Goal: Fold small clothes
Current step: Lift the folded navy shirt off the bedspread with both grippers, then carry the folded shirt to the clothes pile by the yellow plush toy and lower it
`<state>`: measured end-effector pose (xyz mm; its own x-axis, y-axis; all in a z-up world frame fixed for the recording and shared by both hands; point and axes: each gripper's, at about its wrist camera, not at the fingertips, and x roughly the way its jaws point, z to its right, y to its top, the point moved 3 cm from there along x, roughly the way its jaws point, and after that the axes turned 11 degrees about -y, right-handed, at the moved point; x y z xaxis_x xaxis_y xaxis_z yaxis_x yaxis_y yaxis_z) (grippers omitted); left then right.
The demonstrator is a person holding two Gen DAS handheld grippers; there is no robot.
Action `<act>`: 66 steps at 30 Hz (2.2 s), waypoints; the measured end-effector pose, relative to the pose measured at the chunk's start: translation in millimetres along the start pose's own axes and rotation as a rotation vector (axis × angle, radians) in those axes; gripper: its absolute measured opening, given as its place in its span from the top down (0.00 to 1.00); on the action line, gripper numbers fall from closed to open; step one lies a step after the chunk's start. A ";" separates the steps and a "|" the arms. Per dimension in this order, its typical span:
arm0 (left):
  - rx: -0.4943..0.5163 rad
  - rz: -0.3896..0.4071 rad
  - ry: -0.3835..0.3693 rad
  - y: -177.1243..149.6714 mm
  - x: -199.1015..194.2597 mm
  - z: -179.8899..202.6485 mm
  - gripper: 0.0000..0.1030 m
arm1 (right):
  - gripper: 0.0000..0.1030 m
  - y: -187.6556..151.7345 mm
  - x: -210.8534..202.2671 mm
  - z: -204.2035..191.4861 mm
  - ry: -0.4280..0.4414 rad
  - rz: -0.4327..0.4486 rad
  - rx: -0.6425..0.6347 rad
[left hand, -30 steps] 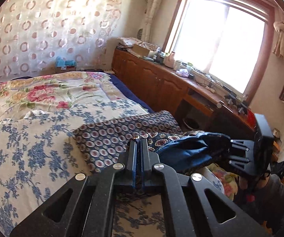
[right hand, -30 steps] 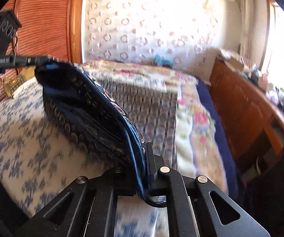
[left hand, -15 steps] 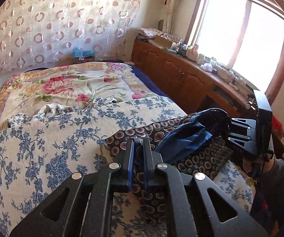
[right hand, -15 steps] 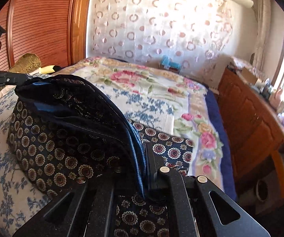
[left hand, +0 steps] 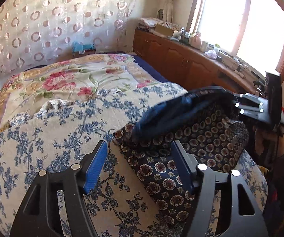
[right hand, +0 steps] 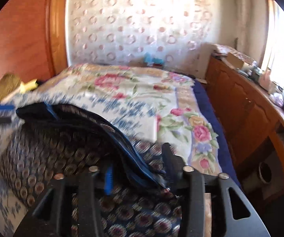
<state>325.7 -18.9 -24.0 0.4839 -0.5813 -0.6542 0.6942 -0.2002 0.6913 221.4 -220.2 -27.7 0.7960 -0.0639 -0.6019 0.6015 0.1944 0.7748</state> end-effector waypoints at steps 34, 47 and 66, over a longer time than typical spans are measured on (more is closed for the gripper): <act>-0.087 -0.064 -0.118 5.1 32.8 -5.0 0.93 | 0.69 -25.6 51.2 53.3 0.258 -0.253 0.160; 0.017 0.070 -0.184 19.7 -33.3 37.8 0.95 | 0.89 -12.8 5.1 47.7 0.151 -0.098 0.047; -0.023 0.269 0.033 -8.9 -203.9 -39.0 0.95 | 0.90 52.6 -35.5 -76.7 0.292 0.119 -0.138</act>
<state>241.6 132.2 91.3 0.6697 -0.5850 -0.4575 0.5496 -0.0239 0.8351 219.6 -132.6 19.7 0.7951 0.2457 -0.5545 0.4751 0.3159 0.8213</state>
